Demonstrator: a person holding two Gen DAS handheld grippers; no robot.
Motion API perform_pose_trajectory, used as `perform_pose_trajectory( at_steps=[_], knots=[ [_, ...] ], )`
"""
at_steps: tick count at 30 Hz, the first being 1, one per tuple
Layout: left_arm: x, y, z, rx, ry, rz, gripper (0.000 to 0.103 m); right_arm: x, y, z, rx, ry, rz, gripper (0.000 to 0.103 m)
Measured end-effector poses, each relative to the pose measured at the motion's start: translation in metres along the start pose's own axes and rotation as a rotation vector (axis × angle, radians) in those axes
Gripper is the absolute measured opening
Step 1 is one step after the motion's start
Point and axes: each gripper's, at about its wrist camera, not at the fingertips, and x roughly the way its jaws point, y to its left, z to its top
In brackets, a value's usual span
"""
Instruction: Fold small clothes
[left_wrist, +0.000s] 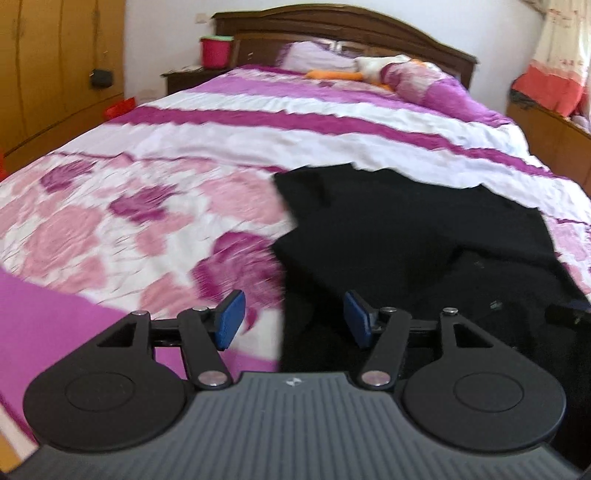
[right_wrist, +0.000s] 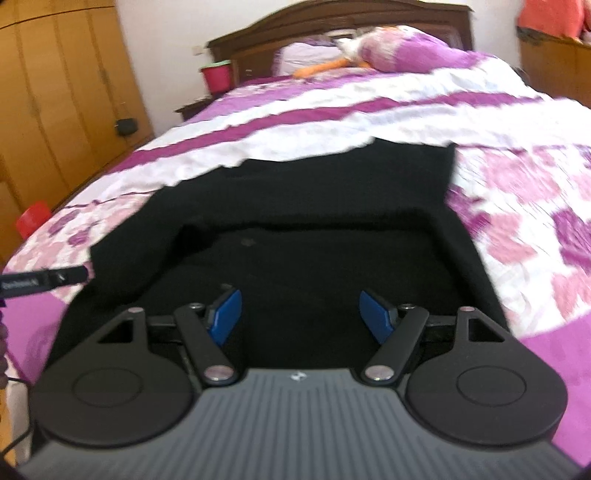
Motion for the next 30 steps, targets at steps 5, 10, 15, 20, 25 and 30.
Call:
perform_pose_trajectory(
  at_steps=[5, 10, 15, 20, 25, 30],
  knots=[
    [-0.006, 0.017, -0.011, -0.016, 0.022, 0.036, 0.065, 0.010, 0.038, 0.009, -0.076, 0.016, 0.073, 0.073],
    [-0.010, 0.024, -0.018, 0.004, 0.026, 0.086, 0.068, 0.026, 0.078, 0.011, -0.123, 0.050, 0.170, 0.072],
    [-0.011, 0.038, -0.023, -0.033, 0.036, 0.102, 0.068, 0.044, 0.119, 0.011, -0.214, 0.060, 0.234, 0.072],
    [-0.011, 0.048, -0.027, -0.064, 0.045, 0.113, 0.068, 0.061, 0.149, 0.011, -0.290, 0.061, 0.282, 0.071],
    [-0.011, 0.053, -0.029, -0.079, 0.046, 0.111, 0.069, 0.082, 0.167, 0.008, -0.350, 0.083, 0.297, 0.071],
    [-0.010, 0.053, -0.029, -0.078, 0.042, 0.104, 0.069, 0.100, 0.170, 0.002, -0.367, 0.114, 0.248, 0.046]
  ],
)
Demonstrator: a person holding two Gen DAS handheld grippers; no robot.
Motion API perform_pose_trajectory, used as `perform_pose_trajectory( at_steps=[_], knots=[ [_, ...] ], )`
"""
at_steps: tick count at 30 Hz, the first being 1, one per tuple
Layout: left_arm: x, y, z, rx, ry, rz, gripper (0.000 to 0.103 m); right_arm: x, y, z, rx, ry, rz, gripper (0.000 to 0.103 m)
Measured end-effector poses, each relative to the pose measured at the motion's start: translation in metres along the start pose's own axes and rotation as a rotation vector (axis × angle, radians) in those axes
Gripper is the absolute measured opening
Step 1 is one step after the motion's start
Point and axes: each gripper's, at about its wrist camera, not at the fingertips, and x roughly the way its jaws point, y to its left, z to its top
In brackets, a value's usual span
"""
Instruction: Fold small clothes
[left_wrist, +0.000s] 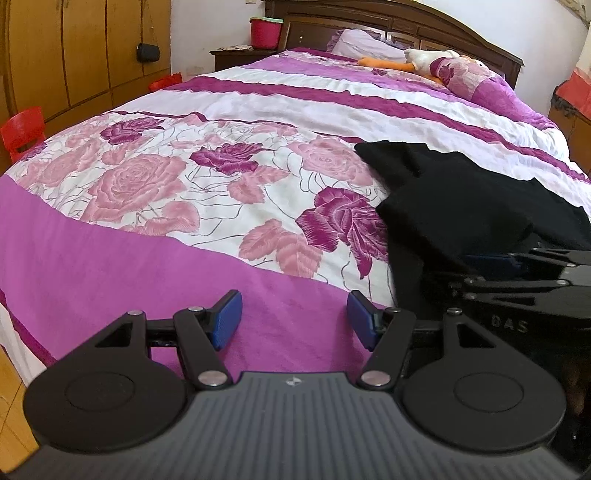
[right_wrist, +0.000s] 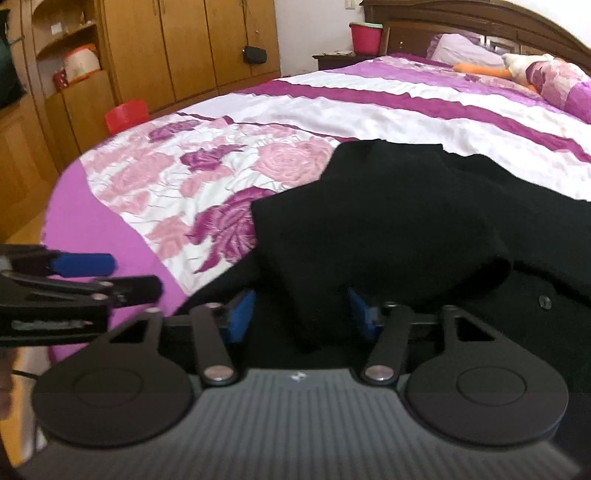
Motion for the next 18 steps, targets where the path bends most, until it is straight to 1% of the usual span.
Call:
perform_pose_trajectory(
  at_steps=[2, 4, 5, 7, 11, 15, 18],
  knots=[
    [0.000, -0.001, 0.000, 0.002, -0.003, -0.006, 0.069, 0.000, -0.001, 0.000, -0.010, -0.007, -0.017, 0.025],
    [0.000, -0.004, 0.001, 0.006, -0.006, -0.009, 0.068, -0.003, -0.006, 0.001, 0.011, -0.012, -0.010, 0.015],
    [-0.001, -0.005, 0.002, 0.007, -0.008, -0.011, 0.068, -0.005, -0.009, 0.002, 0.028, -0.018, -0.002, 0.011],
    [-0.001, -0.007, 0.003, 0.011, -0.015, -0.014, 0.068, -0.014, -0.015, 0.006, 0.065, -0.048, 0.015, 0.010],
    [-0.003, -0.014, 0.007, 0.028, -0.029, -0.022, 0.068, -0.041, -0.031, 0.016, 0.136, -0.143, 0.016, 0.009],
    [-0.002, -0.022, 0.013, 0.045, -0.043, -0.036, 0.068, -0.070, -0.059, 0.025, 0.235, -0.224, 0.000, 0.009],
    [0.000, -0.031, 0.019, 0.065, -0.057, -0.048, 0.068, -0.087, -0.081, 0.026, 0.280, -0.265, -0.043, 0.009]
  ],
)
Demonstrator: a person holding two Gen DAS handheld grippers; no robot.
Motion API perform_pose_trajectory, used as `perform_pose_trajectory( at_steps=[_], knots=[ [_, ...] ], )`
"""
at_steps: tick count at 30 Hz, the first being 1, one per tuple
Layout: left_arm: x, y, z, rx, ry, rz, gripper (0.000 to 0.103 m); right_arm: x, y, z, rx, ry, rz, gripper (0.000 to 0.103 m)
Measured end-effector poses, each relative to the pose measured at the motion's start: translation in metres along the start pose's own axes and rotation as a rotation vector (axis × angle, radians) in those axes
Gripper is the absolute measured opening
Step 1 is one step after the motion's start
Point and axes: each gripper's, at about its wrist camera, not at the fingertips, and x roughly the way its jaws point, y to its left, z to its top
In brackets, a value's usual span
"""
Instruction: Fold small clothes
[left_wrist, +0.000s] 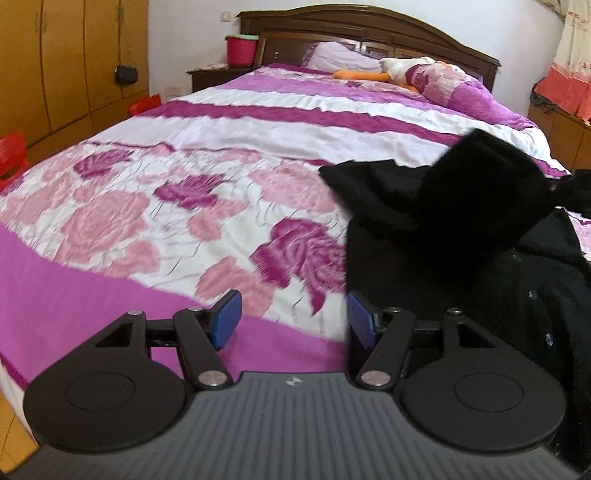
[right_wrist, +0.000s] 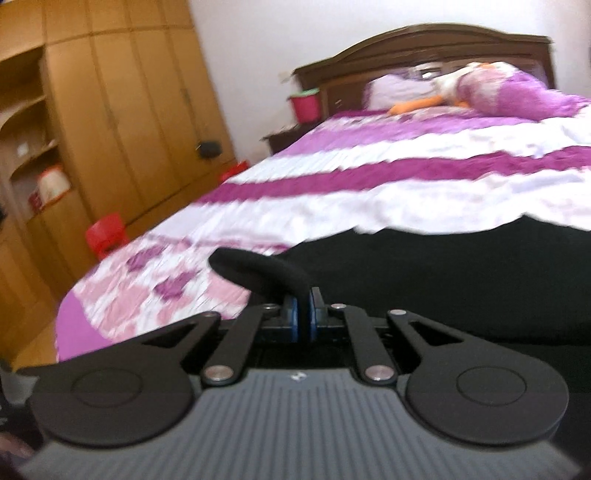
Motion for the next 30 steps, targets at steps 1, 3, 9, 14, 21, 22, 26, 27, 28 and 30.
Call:
perform_pose_trajectory(
  at_steps=[1, 3, 9, 14, 21, 22, 26, 27, 28, 30],
  knots=[
    [0.001, -0.003, 0.003, 0.008, -0.007, -0.004, 0.068, -0.002, -0.008, 0.002, 0.010, -0.014, -0.022, 0.009],
    [0.002, -0.009, 0.007, 0.021, -0.020, -0.014, 0.068, -0.008, -0.021, 0.004, 0.040, -0.038, -0.065, 0.009],
    [0.010, -0.027, 0.017, 0.046, -0.032, -0.040, 0.068, -0.017, -0.080, 0.002, 0.240, -0.074, -0.211, 0.009],
    [0.022, -0.041, 0.022, 0.063, -0.023, -0.053, 0.068, -0.004, -0.122, -0.012, 0.321, -0.021, -0.276, 0.012],
    [0.038, -0.054, 0.030, 0.072, -0.010, -0.050, 0.068, 0.000, -0.142, -0.030, 0.235, 0.072, -0.357, 0.017],
    [0.040, -0.054, 0.031, 0.071, -0.008, -0.050, 0.068, -0.005, -0.143, -0.030, 0.222, 0.067, -0.359, 0.029],
    [0.045, -0.057, 0.034, 0.071, -0.004, -0.047, 0.068, -0.022, -0.145, -0.027, 0.157, 0.015, -0.361, 0.059],
    [0.045, -0.057, 0.035, 0.072, -0.004, -0.046, 0.068, -0.024, -0.146, -0.025, 0.144, 0.005, -0.355, 0.059],
    [0.046, -0.058, 0.035, 0.072, -0.004, -0.044, 0.068, -0.027, -0.148, -0.023, 0.135, -0.005, -0.348, 0.059],
    [0.047, -0.058, 0.036, 0.069, -0.004, -0.041, 0.068, -0.026, -0.153, -0.019, 0.134, -0.015, -0.334, 0.059]
  ],
)
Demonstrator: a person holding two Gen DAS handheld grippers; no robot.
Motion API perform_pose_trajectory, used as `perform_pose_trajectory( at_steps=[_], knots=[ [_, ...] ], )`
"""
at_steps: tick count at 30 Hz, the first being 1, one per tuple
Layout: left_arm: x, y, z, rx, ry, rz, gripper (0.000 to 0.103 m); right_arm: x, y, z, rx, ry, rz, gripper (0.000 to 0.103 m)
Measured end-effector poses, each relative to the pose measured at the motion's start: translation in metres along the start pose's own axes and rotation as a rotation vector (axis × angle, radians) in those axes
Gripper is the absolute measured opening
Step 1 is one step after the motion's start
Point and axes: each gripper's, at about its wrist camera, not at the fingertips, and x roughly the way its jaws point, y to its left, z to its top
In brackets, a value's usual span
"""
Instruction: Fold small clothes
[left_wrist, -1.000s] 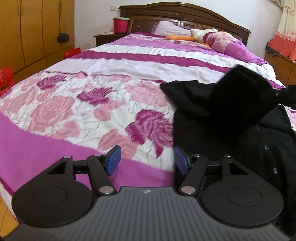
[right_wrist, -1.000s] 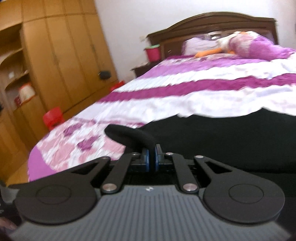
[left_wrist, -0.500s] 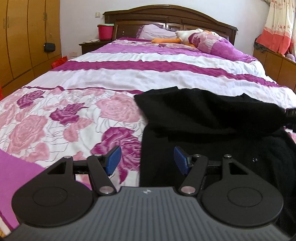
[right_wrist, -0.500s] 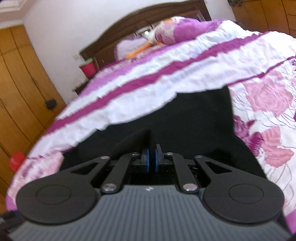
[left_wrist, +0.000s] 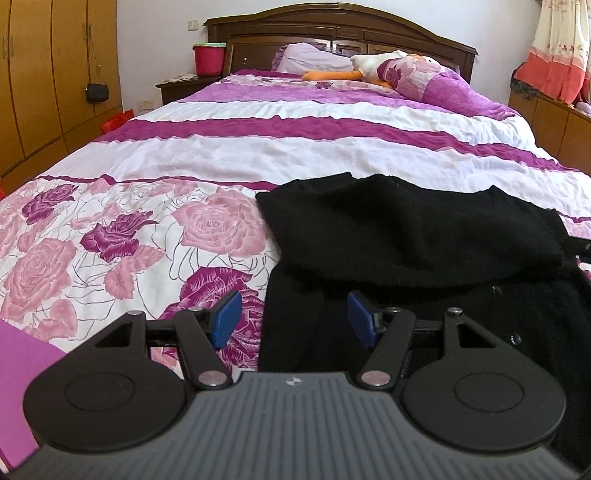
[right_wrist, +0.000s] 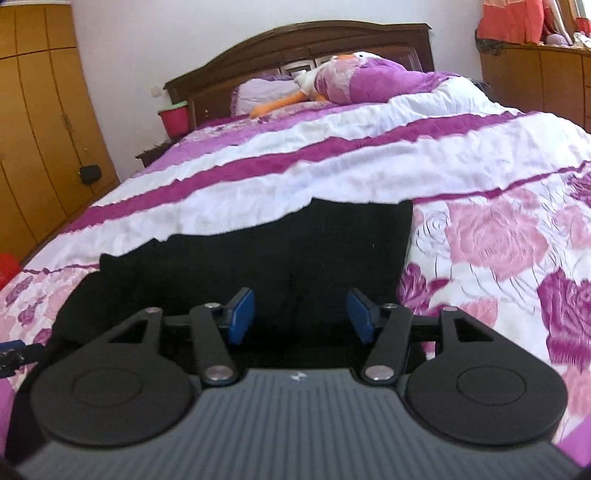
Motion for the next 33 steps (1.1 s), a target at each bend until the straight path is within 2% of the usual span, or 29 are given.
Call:
perform_pose_trajectory(
  at_steps=[6, 12, 13, 14, 15, 16, 18, 22, 24, 27, 29, 32, 33],
  knots=[
    [0.003, -0.002, 0.002, 0.010, 0.004, 0.011, 0.068, 0.031, -0.009, 0.016, 0.057, 0.026, 0.042, 0.059],
    [0.007, -0.001, 0.006, 0.002, -0.006, 0.025, 0.068, 0.074, -0.005, 0.021, 0.071, 0.096, 0.066, 0.060],
    [0.008, -0.001, 0.007, -0.002, -0.011, 0.026, 0.068, 0.078, -0.003, 0.021, 0.070, 0.105, 0.078, 0.057],
    [0.008, 0.000, 0.009, -0.008, -0.018, 0.023, 0.068, 0.082, 0.000, 0.021, 0.065, 0.116, 0.091, 0.034],
    [0.009, 0.000, 0.011, -0.013, -0.027, 0.018, 0.068, 0.085, 0.003, 0.021, 0.058, 0.127, 0.107, 0.016],
    [0.010, -0.001, 0.014, -0.016, -0.040, 0.012, 0.068, 0.087, 0.008, 0.023, 0.049, 0.132, 0.113, 0.010],
    [0.013, -0.003, 0.022, -0.014, -0.072, 0.005, 0.068, 0.082, 0.019, 0.028, 0.007, 0.100, 0.114, 0.009],
    [0.020, -0.013, 0.041, -0.006, -0.154, -0.004, 0.068, 0.045, 0.036, 0.050, -0.059, -0.063, 0.155, 0.009],
    [0.026, -0.019, 0.047, 0.007, -0.192, -0.020, 0.068, 0.024, 0.035, 0.061, -0.047, -0.164, 0.130, 0.009],
    [0.046, -0.032, 0.049, 0.048, -0.229, -0.026, 0.068, 0.017, 0.027, 0.065, -0.043, -0.216, 0.033, 0.009],
    [0.069, -0.040, 0.046, 0.064, -0.191, -0.013, 0.068, 0.029, 0.020, 0.058, -0.064, -0.181, -0.038, 0.009],
    [0.103, -0.042, 0.038, 0.059, -0.087, 0.020, 0.068, 0.061, 0.006, 0.040, -0.061, -0.070, -0.097, 0.009],
    [0.110, -0.040, 0.035, 0.050, -0.074, 0.023, 0.069, 0.071, 0.002, 0.032, -0.062, -0.041, -0.120, 0.009]
  ],
)
